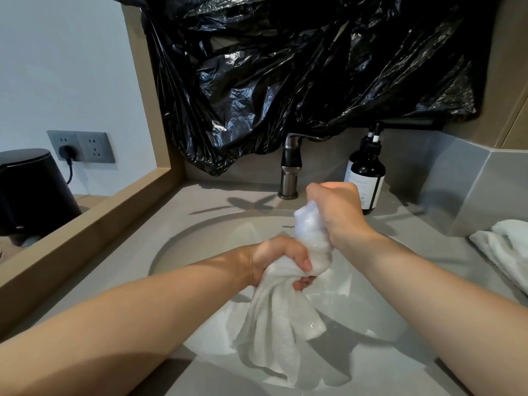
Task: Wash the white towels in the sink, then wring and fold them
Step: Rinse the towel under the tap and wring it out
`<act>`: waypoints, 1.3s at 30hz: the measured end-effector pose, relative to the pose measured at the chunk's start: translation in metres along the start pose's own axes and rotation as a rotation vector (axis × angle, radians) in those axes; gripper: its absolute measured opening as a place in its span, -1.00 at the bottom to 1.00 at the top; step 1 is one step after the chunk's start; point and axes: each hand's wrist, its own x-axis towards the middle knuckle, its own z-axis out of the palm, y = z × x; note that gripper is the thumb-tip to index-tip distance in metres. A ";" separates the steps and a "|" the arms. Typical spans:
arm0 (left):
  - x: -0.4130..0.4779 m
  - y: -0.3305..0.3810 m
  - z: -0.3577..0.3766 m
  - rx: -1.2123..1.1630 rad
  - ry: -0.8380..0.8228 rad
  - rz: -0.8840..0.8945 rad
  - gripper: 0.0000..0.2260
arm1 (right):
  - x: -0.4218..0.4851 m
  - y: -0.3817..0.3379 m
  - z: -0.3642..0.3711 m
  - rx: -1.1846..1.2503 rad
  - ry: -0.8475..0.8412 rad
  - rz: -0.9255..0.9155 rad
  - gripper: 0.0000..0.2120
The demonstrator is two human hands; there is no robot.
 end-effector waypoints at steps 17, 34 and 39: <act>-0.001 0.011 -0.009 0.225 0.351 0.168 -0.79 | 0.021 -0.002 -0.016 -0.091 -0.198 -0.100 -0.85; -0.003 0.018 0.001 1.993 0.697 -0.122 -0.66 | 0.012 0.032 -0.041 -0.647 -0.940 0.335 -0.44; -0.005 0.014 0.001 1.966 0.748 -0.194 -0.61 | -0.008 0.031 -0.017 -1.105 -0.725 0.089 0.01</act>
